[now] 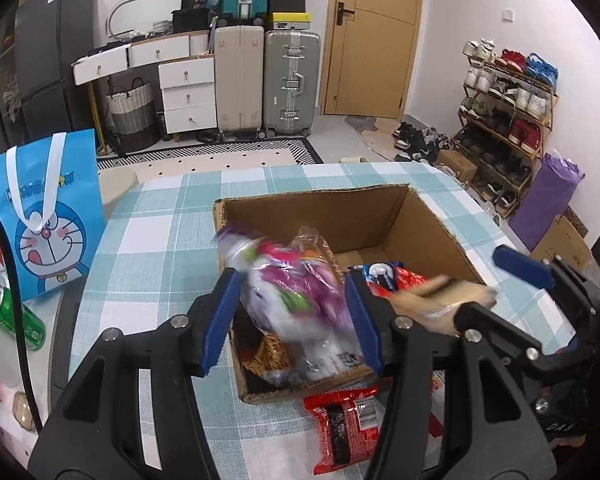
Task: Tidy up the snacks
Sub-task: 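Open both grippers to drop the candy bag and crackers in, then move both tools back to the last two snacks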
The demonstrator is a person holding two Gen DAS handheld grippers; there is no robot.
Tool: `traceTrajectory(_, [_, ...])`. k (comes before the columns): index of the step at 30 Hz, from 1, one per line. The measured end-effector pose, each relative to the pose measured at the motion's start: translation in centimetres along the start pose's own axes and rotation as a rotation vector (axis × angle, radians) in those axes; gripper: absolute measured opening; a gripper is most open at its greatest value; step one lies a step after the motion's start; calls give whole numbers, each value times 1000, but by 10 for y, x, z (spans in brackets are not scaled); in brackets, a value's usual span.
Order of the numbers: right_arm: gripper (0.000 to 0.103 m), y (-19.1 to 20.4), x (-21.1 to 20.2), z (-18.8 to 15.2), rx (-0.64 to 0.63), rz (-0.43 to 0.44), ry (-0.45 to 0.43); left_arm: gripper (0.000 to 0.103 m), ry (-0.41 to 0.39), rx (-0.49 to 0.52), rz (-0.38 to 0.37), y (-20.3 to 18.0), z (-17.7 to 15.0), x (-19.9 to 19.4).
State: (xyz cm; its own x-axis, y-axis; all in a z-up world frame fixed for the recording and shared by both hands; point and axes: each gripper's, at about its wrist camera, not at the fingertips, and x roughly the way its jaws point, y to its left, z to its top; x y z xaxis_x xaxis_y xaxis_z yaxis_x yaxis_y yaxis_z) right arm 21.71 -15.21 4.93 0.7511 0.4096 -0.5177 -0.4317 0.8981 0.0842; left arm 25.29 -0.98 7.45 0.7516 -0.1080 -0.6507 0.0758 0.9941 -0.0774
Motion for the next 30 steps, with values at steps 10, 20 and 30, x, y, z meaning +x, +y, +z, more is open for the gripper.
traceTrajectory(10, [102, -27, -29, -14, 80, -66, 34, 102, -29, 12, 13, -2, -17, -42])
traceTrajectory(20, [102, -32, -54, -35, 108, -61, 73, 102, -8, -48, 27, 4, -59, -79])
traceTrajectory(30, [102, -24, -55, -52, 106, -51, 124, 102, 52, -68, 64, 8, -90, -76])
